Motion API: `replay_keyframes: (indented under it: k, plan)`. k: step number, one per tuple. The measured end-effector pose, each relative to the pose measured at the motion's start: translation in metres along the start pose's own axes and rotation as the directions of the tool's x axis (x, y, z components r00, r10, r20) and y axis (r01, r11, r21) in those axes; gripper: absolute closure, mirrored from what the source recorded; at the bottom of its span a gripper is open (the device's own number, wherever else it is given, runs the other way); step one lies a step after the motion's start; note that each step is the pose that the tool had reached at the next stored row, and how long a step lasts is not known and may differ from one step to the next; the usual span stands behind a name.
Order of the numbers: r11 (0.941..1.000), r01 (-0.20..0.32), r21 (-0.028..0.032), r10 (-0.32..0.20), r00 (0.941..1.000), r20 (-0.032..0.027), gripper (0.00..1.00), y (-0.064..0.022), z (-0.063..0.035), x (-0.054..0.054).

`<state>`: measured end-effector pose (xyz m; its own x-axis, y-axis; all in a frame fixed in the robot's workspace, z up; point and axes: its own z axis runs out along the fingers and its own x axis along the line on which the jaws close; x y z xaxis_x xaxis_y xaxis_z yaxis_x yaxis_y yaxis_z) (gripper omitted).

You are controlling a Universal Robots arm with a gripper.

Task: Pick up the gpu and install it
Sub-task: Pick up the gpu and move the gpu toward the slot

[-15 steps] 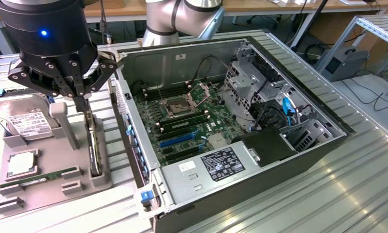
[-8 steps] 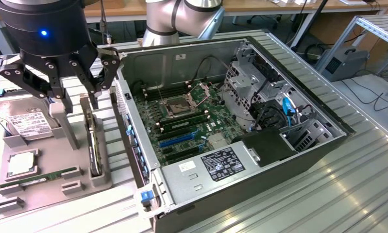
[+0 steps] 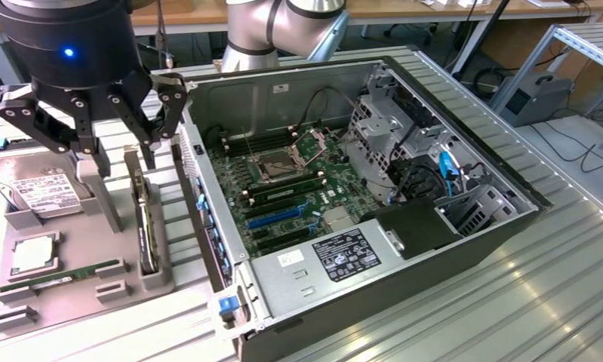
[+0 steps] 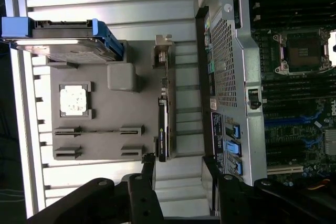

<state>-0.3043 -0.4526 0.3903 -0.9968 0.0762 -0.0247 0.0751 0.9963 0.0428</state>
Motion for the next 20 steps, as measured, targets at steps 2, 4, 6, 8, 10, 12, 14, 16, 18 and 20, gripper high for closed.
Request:
replay_keyframes:
  k: [2, 4, 6, 8, 10, 12, 14, 16, 18, 20]
  plan:
    - [1.0000, 0.000, 0.0000, 0.000, 1.0000, 0.0000, 0.52, 0.0000, 0.0017, 0.000]
    - [1.0000, 0.000, 0.0001, 0.000, 1.0000, -0.0001, 0.52, 0.0005, 0.0031, 0.000]
    - [1.0000, 0.000, 0.0001, 0.000, 1.0000, -0.0001, 0.52, 0.0019, 0.0051, 0.000]
    - [1.0000, 0.000, 0.0001, 0.000, 1.0000, 0.0000, 0.52, 0.0035, 0.0067, 0.000]
    - [1.0000, 0.000, 0.0001, 0.000, 1.0000, -0.0001, 0.52, 0.0050, 0.0082, 0.001]
    - [1.0000, 0.000, 0.0001, 0.000, 1.0000, -0.0001, 0.52, 0.0062, 0.0098, 0.001]
    - [1.0000, 0.000, 0.0000, 0.000, 1.0000, 0.0000, 0.52, 0.0069, 0.0113, 0.001]
    - [1.0000, 0.000, 0.0001, 0.000, 1.0000, 0.0000, 0.52, 0.0074, 0.0128, 0.001]
    - [1.0000, 0.000, 0.0003, 0.000, 1.0000, -0.0001, 0.52, 0.0077, 0.0142, 0.001]
    - [1.0000, 0.000, 0.0003, 0.000, 1.0000, -0.0001, 0.52, 0.0077, 0.0159, 0.001]
